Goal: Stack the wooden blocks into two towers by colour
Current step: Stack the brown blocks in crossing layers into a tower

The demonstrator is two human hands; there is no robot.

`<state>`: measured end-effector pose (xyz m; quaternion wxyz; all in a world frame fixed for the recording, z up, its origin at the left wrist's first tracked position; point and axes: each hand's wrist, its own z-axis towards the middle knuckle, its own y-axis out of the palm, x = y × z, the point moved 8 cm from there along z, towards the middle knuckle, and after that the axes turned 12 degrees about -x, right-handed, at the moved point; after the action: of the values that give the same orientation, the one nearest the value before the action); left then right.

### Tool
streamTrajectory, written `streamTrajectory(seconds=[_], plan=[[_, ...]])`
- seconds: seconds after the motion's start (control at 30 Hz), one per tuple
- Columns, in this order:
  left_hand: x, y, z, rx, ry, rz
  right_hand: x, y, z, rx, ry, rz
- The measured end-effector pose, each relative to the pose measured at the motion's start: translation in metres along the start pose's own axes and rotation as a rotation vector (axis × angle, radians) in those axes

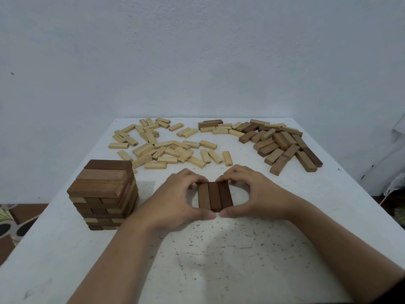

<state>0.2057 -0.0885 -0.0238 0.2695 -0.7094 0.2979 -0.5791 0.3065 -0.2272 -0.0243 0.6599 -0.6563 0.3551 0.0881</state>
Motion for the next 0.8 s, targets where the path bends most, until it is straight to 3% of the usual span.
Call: streamTrajectory(seconds=[0.8], plan=[[0.0023, -0.0002, -0.0011, -0.020, -0.013, -0.010, 0.0000, 0.0057, 0.0015, -0.079, -0.026, -0.001]])
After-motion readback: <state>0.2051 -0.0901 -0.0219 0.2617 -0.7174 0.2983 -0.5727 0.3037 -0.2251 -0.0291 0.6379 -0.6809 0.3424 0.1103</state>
